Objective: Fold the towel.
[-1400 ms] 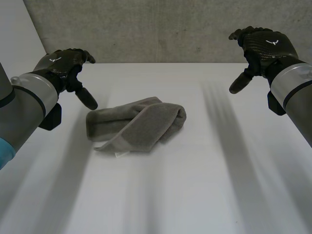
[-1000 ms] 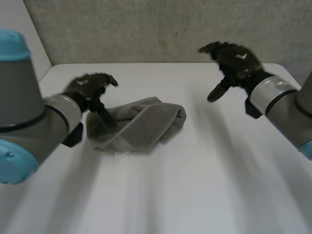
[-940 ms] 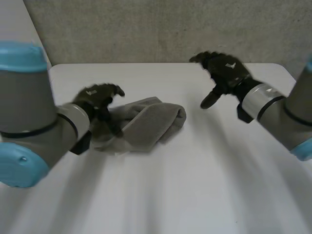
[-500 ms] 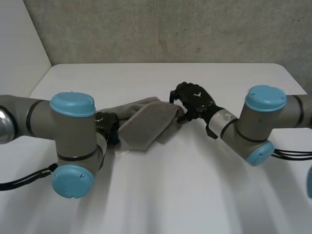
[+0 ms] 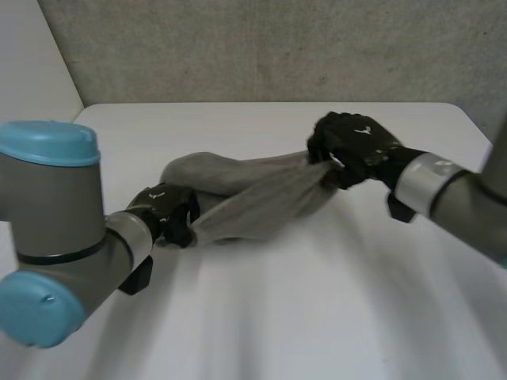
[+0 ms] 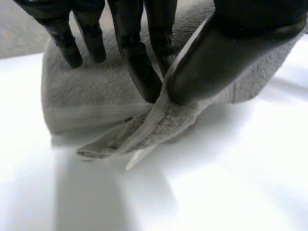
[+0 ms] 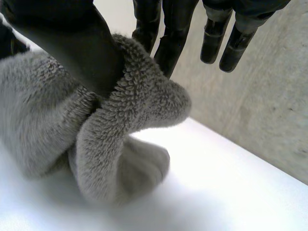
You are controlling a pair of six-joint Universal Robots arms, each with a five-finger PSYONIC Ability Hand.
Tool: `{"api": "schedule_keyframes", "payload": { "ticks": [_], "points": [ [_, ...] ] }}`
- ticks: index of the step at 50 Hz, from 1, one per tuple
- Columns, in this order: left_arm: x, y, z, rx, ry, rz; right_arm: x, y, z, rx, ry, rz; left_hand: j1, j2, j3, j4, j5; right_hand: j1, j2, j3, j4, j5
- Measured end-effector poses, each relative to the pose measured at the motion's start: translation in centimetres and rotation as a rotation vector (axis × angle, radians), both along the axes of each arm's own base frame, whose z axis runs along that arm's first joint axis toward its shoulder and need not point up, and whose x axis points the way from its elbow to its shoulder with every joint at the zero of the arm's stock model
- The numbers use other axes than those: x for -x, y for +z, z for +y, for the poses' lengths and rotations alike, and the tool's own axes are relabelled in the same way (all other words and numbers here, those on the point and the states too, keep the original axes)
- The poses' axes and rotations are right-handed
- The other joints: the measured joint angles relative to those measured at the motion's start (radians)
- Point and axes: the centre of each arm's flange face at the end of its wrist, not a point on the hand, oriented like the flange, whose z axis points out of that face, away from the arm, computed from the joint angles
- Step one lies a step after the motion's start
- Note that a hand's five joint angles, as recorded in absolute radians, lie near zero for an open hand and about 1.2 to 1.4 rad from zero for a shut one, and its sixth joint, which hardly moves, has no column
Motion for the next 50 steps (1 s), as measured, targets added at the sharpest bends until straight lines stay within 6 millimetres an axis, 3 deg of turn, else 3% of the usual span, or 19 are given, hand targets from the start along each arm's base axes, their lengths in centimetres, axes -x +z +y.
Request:
{"api": "schedule_keyframes", "payload": {
  "ticks": [5,10,15,19,22,25,26,28,31,33,35,37,41,46,49,50],
  "points": [
    [-0.8,1.3,1.6,-0.022,-0.05,-0.001,2.5,1.0,2.3,0.045,0.036,0.22,0.0,0.027,0.0,0.0,0.003,0.0,0.0,0.0,0.0,0.0],
    [-0.8,1.9,1.5,0.012,-0.078,-0.012,2.9,0.4,3.1,0.071,0.083,0.336,0.0,0.031,0.0,0.0,0.012,0.0,0.0,0.0,0.0,0.0],
    [0.1,2.0,-0.8,0.088,-0.087,-0.019,1.8,-0.9,1.8,0.139,0.1,0.356,0.0,0.033,0.0,0.0,0.018,0.0,0.0,0.0,0.0,0.0],
    [1.5,2.4,-4.4,0.192,-0.074,0.002,-0.4,-0.4,-1.0,0.321,0.052,0.307,0.0,0.035,0.0,0.0,0.022,0.0,0.001,0.0,0.0,0.0],
    [2.6,4.5,-7.1,0.312,-0.054,0.048,-1.9,2.6,-3.1,0.511,-0.045,0.219,0.0,0.036,0.0,0.0,0.022,0.0,0.001,0.0,0.0,0.0],
    [3.3,8.2,-8.8,0.458,-0.034,0.117,-2.5,8.4,-3.9,0.729,-0.18,0.048,0.0,0.036,0.0,0.0,0.022,0.0,0.001,0.0,0.0,0.0],
    [3.4,9.1,-9.0,0.489,-0.031,0.132,-2.4,9.6,-3.8,0.765,-0.202,0.011,0.0,0.037,0.0,0.0,0.022,0.0,0.001,0.0,0.0,0.0],
    [3.4,12.8,-9.0,0.614,-0.02,0.195,-2.1,13.6,-3.0,0.876,-0.264,-0.129,0.0,0.039,0.0,0.0,0.03,0.0,0.012,0.0,0.0,0.0],
    [2.9,16.8,-8.1,0.755,-0.009,0.263,-1.4,16.6,-1.4,0.946,-0.285,-0.247,0.0,0.039,0.0,0.0,0.031,0.0,0.017,0.0,0.0,0.0],
    [2.4,18.7,-7.3,0.828,-0.006,0.296,-1.1,17.1,-0.5,0.954,-0.274,-0.278,0.0,0.039,0.0,0.0,0.032,0.001,0.025,0.0,0.0,0.001],
    [2.0,19.9,-6.4,0.88,-0.005,0.318,-1.0,16.8,0.2,0.941,-0.254,-0.279,0.0,0.04,0.0,0.0,0.033,0.001,0.029,0.0,0.0,0.004],
    [1.6,20.3,-5.5,0.917,-0.006,0.328,-1.1,15.0,0.9,0.889,-0.211,-0.243,0.0,0.04,0.0,0.0,0.035,0.002,0.03,0.0,0.0,0.005],
    [1.0,18.7,-4.8,0.906,-0.008,0.29,-1.1,10.9,1.7,0.776,-0.14,-0.141,0.0,0.04,0.0,0.0,0.035,0.004,0.03,0.0,0.0,0.005],
    [0.0,12.7,-4.8,0.789,-0.014,0.123,-0.6,2.1,3.7,0.55,-0.038,0.093,0.0,0.04,0.0,0.0,0.035,0.004,0.03,0.0,0.0,0.005],
    [-0.4,9.4,-4.5,0.72,-0.032,0.034,-0.2,-1.2,5.0,0.463,0.004,0.187,0.0,0.04,0.0,0.0,0.035,-0.036,-0.009,0.0,0.0,-0.028],
    [-0.6,7.3,-4.3,0.674,-0.05,-0.016,0.0,-2.7,5.7,0.421,0.027,0.231,0.001,0.04,0.0,0.0,0.035,-0.141,-0.119,0.0,0.0,-0.144]
  ]
}}
